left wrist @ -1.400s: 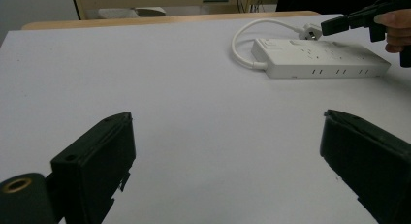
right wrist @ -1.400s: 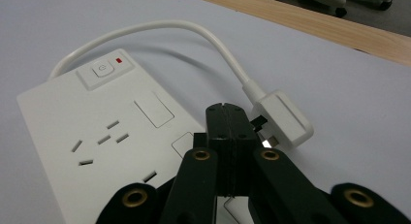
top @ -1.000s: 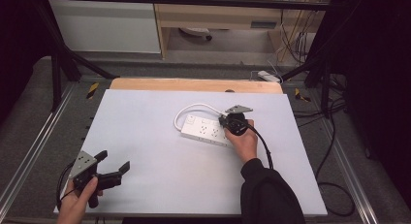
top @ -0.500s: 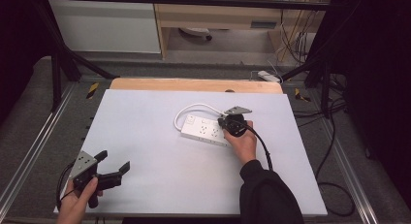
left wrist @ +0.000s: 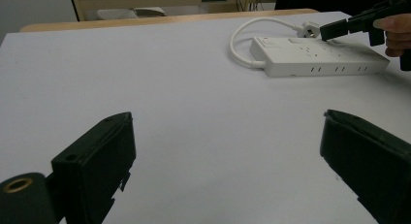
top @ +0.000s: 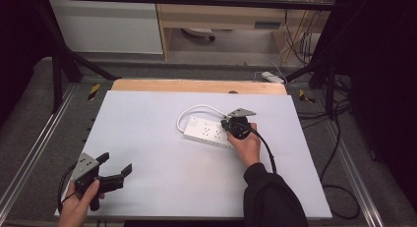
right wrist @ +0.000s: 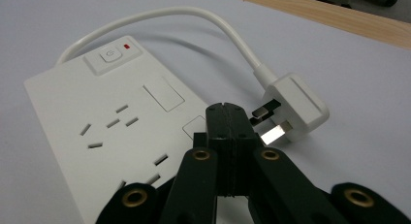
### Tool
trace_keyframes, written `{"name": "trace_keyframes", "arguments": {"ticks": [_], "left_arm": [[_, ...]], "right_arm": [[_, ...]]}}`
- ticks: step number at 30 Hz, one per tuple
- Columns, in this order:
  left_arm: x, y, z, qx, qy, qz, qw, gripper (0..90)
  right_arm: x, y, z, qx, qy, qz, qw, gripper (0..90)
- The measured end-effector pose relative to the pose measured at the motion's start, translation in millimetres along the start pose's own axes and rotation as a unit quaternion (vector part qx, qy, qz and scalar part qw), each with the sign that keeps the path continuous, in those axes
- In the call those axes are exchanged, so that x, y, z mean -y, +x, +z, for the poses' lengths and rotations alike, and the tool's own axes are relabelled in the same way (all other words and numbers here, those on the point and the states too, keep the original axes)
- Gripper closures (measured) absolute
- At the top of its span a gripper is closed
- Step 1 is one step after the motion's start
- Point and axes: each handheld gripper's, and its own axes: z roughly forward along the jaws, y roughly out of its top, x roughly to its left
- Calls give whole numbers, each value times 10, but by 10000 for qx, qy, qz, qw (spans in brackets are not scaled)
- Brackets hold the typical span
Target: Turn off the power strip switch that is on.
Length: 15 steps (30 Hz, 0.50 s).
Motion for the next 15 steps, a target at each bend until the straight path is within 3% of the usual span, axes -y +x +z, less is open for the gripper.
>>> {"name": "trace_keyframes", "arguments": {"ticks": [15], "left_arm": [[1,-5,4,26,16,16,10000,56]], "right_arm": [[11,5,7,6,-43,-40,10000,900]]}}
